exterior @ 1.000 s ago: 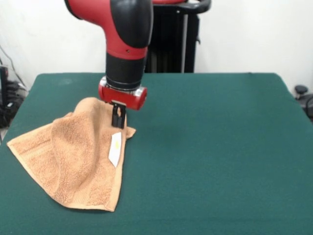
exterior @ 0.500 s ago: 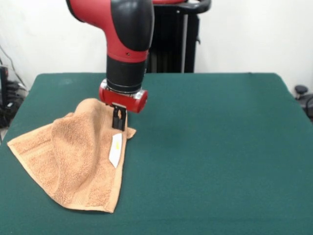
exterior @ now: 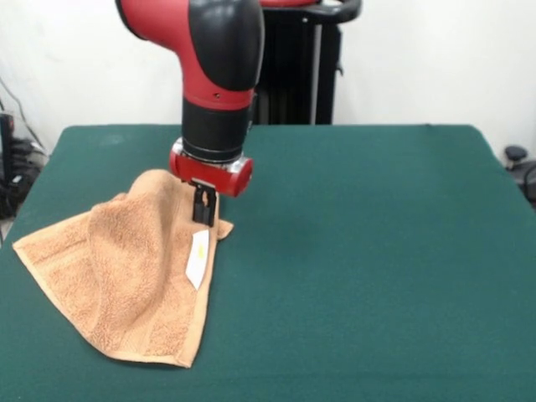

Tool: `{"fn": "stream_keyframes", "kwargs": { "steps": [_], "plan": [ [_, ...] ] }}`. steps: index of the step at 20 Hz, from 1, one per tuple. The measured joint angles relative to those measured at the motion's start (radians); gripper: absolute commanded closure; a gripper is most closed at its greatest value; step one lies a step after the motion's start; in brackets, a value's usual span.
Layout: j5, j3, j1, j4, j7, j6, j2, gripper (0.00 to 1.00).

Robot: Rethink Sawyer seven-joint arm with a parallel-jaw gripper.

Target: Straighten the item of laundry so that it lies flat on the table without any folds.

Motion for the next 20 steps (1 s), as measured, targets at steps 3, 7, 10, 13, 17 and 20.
{"fn": "stream_keyframes", "kwargs": {
  "steps": [3,7,10,13,17,20],
  "plan": [
    [0.011,0.002,-0.001,0.000,0.000,0.000,0.000,1.00],
    [0.011,0.007,-0.007,0.001,0.000,0.001,-0.001,1.00],
    [-0.003,0.025,-0.031,0.005,0.000,0.001,-0.006,1.00],
    [-0.028,0.041,-0.053,0.008,0.000,0.001,-0.011,1.00],
    [-0.067,0.059,-0.080,0.009,0.000,0.006,-0.020,1.00],
    [-0.072,0.058,-0.079,0.010,0.000,0.008,-0.025,1.00]
  ]
}}
